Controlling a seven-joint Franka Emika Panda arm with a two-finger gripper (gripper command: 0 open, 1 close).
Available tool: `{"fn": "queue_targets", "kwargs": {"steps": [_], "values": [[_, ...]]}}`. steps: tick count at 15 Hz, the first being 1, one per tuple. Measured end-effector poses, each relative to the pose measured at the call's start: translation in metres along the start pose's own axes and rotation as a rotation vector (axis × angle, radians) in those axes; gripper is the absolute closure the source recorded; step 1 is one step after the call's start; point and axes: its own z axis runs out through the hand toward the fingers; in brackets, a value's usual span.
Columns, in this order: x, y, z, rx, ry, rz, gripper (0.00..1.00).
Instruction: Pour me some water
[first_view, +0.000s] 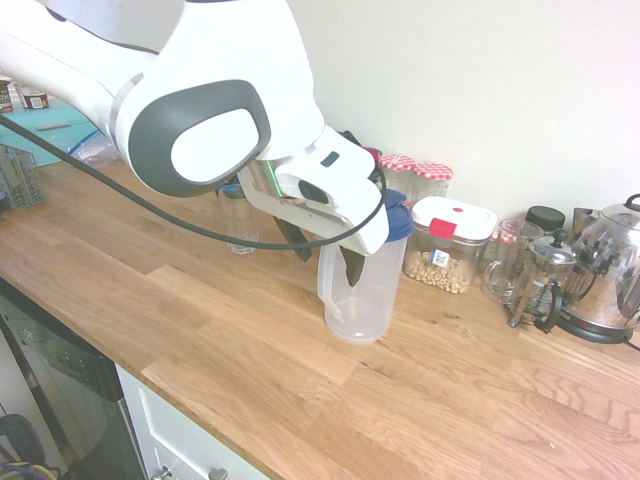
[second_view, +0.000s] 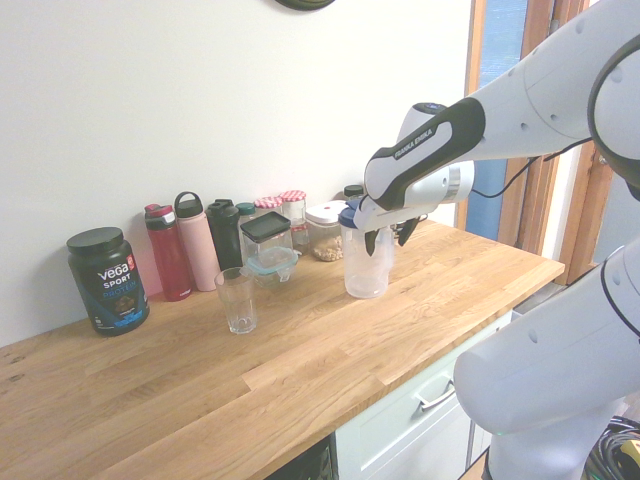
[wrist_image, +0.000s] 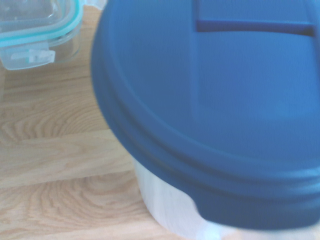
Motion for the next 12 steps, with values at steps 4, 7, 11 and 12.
{"fn": "queue_targets", "kwargs": {"steps": [4, 7, 11, 12], "values": [[-0.0036, -0.0064, 0.003, -0.003, -0.002, -0.022, 1.0], [-0.0048, -0.0079, 0.0073, -0.007, -0.006, -0.027, 1.0], [-0.006, -0.008, 0.0086, -0.007, -0.009, -0.035, 1.0], [-0.006, -0.0079, 0.0087, -0.007, -0.01, -0.038, 1.0]]}}
